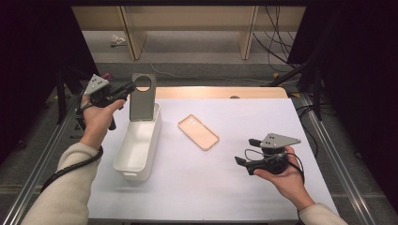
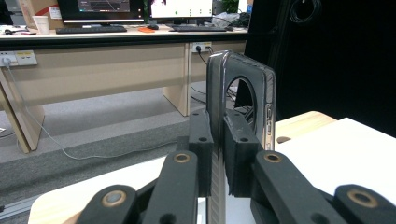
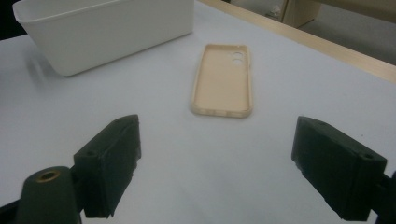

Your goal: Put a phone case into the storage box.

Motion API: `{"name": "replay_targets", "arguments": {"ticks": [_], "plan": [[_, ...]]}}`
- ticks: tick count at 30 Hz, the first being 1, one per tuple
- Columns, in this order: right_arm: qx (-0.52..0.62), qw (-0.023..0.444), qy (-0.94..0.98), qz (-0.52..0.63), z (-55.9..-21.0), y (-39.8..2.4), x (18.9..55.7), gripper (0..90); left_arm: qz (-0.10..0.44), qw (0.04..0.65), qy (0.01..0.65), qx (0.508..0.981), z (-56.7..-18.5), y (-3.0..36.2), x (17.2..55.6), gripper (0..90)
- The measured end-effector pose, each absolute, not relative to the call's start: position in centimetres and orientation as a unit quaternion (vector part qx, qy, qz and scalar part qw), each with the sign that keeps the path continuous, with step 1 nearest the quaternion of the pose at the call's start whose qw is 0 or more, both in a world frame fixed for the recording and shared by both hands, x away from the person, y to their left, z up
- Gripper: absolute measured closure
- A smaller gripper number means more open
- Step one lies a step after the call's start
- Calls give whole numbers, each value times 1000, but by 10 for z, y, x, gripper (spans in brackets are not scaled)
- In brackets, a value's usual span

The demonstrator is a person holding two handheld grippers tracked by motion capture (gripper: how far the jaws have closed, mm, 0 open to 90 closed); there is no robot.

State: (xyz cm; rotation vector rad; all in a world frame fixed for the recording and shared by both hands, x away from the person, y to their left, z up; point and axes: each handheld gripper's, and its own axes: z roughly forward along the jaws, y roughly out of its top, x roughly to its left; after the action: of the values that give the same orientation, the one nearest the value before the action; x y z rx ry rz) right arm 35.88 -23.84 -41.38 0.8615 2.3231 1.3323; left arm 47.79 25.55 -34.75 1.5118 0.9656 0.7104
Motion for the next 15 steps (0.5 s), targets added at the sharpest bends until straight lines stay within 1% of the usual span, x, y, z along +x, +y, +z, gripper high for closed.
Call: {"name": "replay_targets", "arguments": {"ticks": [15], "plan": [[302, 163, 815, 467, -414, -238, 359, 166, 297, 564, 419, 647, -359, 257, 491, 824]]}}
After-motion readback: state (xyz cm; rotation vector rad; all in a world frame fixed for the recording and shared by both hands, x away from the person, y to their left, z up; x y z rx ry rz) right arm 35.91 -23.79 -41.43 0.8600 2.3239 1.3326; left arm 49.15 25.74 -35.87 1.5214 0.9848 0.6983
